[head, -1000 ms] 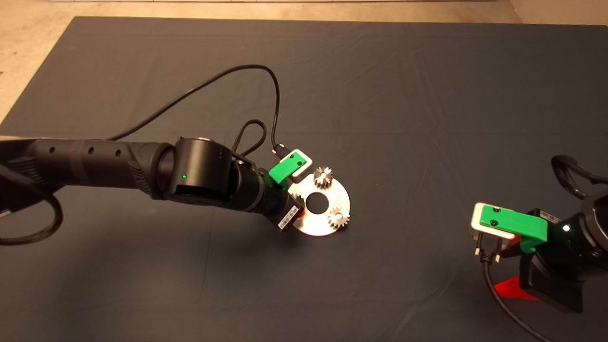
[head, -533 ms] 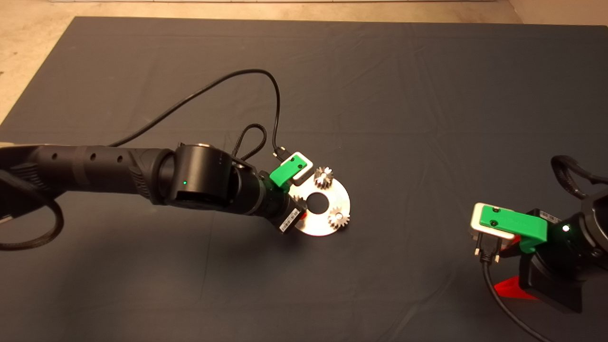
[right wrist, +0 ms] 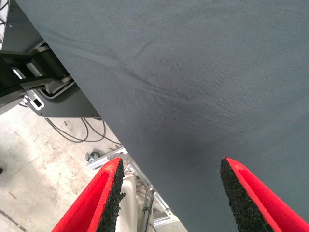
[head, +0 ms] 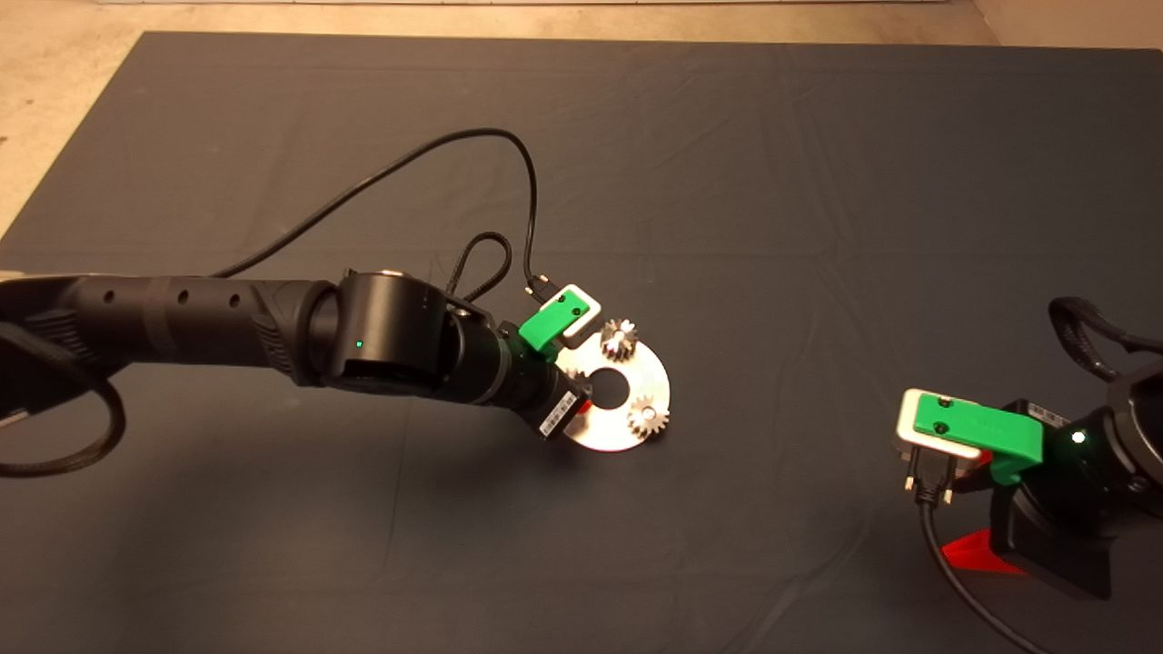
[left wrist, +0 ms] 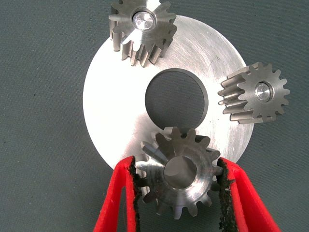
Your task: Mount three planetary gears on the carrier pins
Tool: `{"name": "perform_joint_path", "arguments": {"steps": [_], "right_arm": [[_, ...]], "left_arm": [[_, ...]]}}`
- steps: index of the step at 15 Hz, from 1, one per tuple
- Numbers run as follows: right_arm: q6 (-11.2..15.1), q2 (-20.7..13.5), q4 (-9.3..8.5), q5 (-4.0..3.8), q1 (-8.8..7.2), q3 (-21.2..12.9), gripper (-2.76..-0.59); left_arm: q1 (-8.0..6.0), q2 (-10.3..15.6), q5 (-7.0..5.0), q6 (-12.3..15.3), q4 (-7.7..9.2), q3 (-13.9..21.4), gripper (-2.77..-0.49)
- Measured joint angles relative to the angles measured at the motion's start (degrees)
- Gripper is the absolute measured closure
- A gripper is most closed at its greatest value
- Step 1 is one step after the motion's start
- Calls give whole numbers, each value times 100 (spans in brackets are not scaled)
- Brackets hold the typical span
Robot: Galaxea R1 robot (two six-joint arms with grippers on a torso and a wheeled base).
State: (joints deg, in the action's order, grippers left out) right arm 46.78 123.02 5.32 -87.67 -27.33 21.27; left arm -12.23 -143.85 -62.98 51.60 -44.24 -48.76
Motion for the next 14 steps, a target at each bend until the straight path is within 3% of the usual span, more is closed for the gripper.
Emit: {"name": "perform_joint_path", "arguments": {"steps": [5, 7, 14], "right_arm": [[-2, 2, 0, 0, 0, 0, -147], [-2, -1, 0, 0, 0, 0, -147], [-2, 2, 0, -6, 0, 0, -147]], "left_arm": [[1, 18, 17, -9, -8, 0, -70], [19, 104, 90, -45, -20, 28, -69], [34, 199, 11, -47, -42, 56, -69]]}}
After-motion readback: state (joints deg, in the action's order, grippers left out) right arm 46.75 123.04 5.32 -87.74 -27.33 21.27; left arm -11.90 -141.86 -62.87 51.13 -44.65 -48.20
